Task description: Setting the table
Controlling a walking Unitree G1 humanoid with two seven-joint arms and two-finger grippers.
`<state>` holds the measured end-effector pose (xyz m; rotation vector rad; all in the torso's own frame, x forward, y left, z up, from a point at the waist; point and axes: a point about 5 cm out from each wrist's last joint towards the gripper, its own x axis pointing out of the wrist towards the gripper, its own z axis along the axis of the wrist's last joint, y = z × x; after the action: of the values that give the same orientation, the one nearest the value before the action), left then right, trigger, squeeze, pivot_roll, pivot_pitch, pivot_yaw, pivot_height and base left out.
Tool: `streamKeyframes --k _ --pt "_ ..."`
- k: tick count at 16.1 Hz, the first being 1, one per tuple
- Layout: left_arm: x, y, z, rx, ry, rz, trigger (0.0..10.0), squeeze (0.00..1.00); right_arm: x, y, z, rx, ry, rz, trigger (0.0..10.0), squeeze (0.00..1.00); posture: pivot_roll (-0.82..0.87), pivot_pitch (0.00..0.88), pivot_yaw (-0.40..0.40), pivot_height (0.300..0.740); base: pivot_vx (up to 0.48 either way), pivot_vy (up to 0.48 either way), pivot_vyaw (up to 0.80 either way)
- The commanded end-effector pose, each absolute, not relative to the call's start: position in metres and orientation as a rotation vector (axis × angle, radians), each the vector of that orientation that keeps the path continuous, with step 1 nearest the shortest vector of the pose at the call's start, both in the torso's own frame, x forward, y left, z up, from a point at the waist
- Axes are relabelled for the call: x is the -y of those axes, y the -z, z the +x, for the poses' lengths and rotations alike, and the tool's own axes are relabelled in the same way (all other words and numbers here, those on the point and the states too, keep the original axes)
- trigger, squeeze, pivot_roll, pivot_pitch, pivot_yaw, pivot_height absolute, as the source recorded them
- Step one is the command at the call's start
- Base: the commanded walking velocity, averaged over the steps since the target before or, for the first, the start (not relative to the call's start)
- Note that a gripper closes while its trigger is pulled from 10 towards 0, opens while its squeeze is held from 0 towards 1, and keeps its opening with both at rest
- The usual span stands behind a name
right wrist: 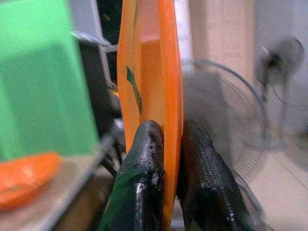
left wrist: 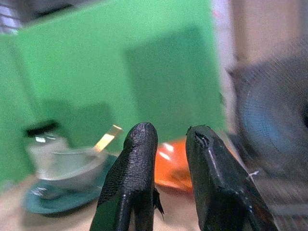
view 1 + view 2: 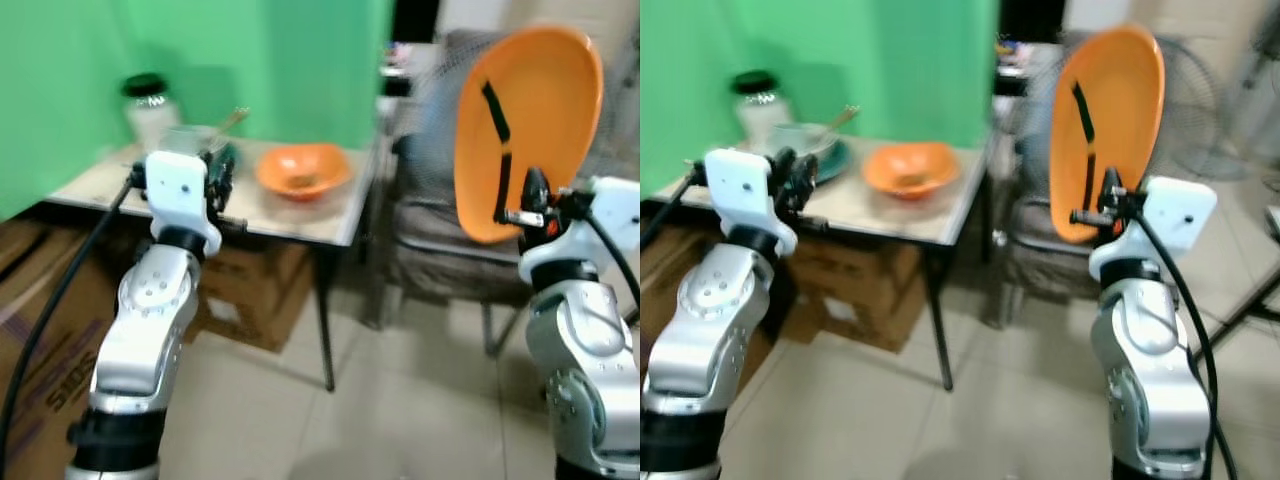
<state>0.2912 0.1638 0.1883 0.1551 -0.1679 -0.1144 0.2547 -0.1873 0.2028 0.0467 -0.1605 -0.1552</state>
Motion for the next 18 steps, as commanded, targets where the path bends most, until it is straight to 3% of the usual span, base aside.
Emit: streamKeyframes --k 1,9,13,18 --pt "-0.166 -0.182 0.293 0.139 0.124 0.177 10.0 0.00 0.184 -0.201 0.255 0.148 0.143 0.040 10.0 0.00 0.03 0.000 0.044 0.740 0.000 0.000 -0.80" --pt "-0.160 -0.163 0.294 0.058 0.179 0.224 10.0 0.00 0.188 -0.178 0.263 -0.014 0.169 0.156 10.0 0.00 0.02 0.000 0.037 0.740 0.000 0.000 -0.80" --pt "-0.155 -0.165 0.295 0.076 0.183 0.254 10.0 0.00 0.171 -0.190 0.270 0.081 0.069 0.019 10.0 0.00 0.02 0.000 0.032 0.740 0.000 0.000 -0.80" --pt "-0.157 -0.162 0.294 0.060 0.156 0.221 10.0 0.00 0.170 -0.180 0.270 0.021 0.060 0.022 10.0 0.00 0.03 0.000 0.008 0.740 0.000 0.000 -0.80"
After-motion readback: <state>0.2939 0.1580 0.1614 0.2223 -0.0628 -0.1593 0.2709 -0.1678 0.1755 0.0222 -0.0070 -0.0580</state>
